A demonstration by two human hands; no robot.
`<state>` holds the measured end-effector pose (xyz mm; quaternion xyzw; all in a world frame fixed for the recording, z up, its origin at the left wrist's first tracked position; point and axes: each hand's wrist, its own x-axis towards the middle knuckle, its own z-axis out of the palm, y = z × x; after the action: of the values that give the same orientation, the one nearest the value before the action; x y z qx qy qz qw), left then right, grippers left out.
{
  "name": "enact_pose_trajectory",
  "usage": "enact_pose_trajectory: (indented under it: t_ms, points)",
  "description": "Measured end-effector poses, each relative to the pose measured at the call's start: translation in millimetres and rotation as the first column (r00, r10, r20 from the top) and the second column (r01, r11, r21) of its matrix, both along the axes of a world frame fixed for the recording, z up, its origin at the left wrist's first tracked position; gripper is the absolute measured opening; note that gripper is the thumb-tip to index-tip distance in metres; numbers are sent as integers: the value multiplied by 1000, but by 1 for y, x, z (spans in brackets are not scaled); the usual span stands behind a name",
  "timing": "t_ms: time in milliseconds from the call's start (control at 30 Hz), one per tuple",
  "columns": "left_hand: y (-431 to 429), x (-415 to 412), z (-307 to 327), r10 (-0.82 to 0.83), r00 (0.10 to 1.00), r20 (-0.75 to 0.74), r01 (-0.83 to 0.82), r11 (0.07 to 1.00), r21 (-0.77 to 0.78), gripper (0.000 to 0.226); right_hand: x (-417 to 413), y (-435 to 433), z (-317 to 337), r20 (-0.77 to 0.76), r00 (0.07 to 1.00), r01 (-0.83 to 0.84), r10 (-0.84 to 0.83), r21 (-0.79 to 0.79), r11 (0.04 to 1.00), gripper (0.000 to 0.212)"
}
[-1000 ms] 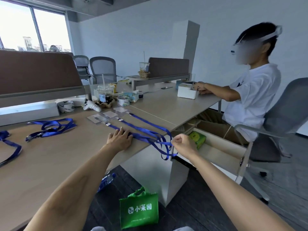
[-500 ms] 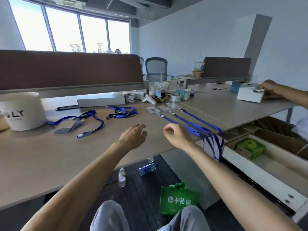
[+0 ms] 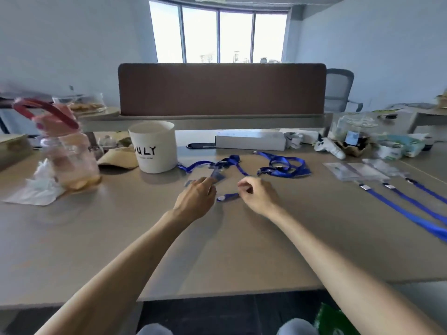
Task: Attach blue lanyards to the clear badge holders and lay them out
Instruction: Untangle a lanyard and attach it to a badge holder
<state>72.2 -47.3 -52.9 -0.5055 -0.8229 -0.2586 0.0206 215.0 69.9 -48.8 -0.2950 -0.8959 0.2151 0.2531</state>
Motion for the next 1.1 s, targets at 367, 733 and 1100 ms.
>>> enact_pose_trajectory:
  t_ms: [367, 733, 1100]
  points:
    - [-1, -61, -18, 61, 997, -45, -62, 998, -11, 60, -40, 43, -23, 22, 994, -104, 103, 7, 995, 8]
    - [-15, -84, -10, 9, 993, 118, -8, 1000, -11, 56, -41, 38, -27, 56, 994, -100, 96, 80, 992, 45]
    - [-21, -76, 9, -360, 692, 626, -31, 851, 524, 15, -53, 27, -21, -198, 973, -108, 115, 48, 993, 61]
